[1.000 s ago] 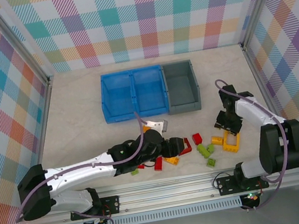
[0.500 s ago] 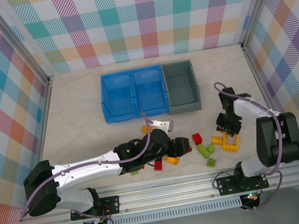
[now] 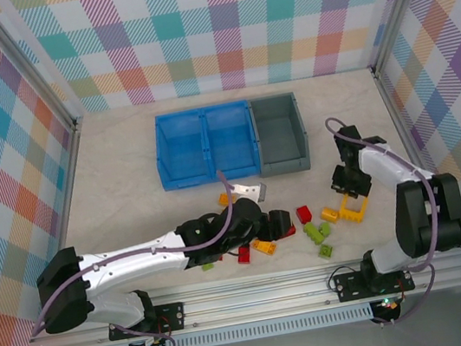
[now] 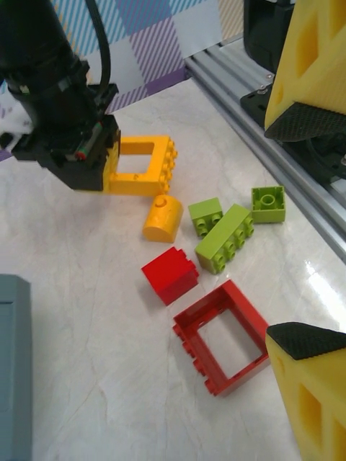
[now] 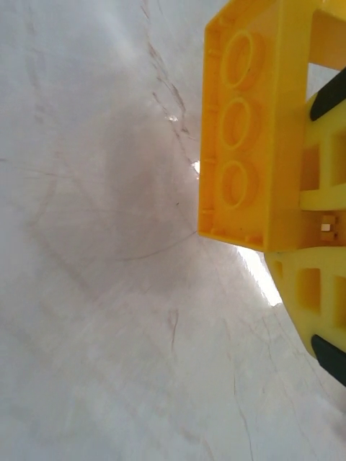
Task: Sort the legos into containers by color
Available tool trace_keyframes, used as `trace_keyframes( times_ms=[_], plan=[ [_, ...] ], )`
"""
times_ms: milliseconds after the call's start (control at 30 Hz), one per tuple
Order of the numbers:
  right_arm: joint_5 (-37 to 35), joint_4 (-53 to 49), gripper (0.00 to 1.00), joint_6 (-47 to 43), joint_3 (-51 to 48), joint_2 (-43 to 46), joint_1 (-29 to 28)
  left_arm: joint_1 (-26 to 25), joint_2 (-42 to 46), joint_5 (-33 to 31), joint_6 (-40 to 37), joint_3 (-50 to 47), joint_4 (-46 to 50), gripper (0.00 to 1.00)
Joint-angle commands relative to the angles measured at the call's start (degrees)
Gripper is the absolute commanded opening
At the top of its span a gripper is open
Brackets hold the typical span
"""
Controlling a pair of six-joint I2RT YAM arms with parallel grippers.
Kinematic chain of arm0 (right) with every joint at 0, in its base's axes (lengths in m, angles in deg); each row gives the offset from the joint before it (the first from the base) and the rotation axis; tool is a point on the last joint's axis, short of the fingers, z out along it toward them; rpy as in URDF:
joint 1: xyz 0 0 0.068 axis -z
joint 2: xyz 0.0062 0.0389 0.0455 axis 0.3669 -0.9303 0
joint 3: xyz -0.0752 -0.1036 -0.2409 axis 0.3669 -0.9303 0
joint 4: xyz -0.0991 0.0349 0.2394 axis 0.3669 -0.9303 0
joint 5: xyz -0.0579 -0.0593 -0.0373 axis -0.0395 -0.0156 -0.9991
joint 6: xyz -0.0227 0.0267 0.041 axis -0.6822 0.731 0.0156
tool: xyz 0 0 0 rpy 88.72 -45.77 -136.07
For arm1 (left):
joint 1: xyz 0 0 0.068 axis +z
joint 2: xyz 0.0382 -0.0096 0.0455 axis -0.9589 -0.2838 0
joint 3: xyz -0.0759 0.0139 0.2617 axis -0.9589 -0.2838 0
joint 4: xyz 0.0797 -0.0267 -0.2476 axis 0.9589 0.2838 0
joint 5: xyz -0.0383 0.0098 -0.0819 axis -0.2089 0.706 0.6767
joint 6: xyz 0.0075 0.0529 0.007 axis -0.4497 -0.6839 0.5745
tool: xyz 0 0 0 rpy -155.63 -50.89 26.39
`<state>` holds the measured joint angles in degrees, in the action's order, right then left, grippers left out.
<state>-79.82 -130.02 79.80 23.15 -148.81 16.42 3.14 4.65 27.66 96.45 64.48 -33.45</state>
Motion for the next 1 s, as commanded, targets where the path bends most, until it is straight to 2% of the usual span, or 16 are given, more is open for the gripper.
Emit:
trace_keyframes(
  times_ms=[0,67,167,267,567,767,967],
  plan=[
    [-5.8,-3.1,0.06,-2.4,6.7,5.7,-5.2,-0.7,4.0,-7.8,-2.4,5.6,7.8,0.7],
    [-6.1,-2.9,0.06,-4.5,12.2,5.4,-10.3,0.2,4.9,-10.6,-3.5,8.4,12.3,0.71],
    [-4.4,-1.6,0.06,-7.6,20.8,1.0,-16.5,3.0,5.1,-11.2,-5.1,11.7,15.4,0.72],
    [-2.1,-2.1,0.05,-9.5,30.4,-6.8,-18.7,6.5,4.4,-10.3,-6.7,14.7,16.7,0.72],
    [-4.9,-4.4,0.05,-15.3,55.7,-31.3,-18.8,14.7,-0.2,-7.0,-9.8,20.5,13.8,0.72],
    [-5.4,-7.9,0.04,-17.7,69.8,-44.0,-18.1,17.1,-3.5,-5.9,-11.0,23.2,11.9,0.72],
    [-5.5,-9.9,0.04,-18.2,78.0,-52.3,-16.9,17.7,-4.1,-4.6,-11.4,22.6,11.6,0.72]
  ],
)
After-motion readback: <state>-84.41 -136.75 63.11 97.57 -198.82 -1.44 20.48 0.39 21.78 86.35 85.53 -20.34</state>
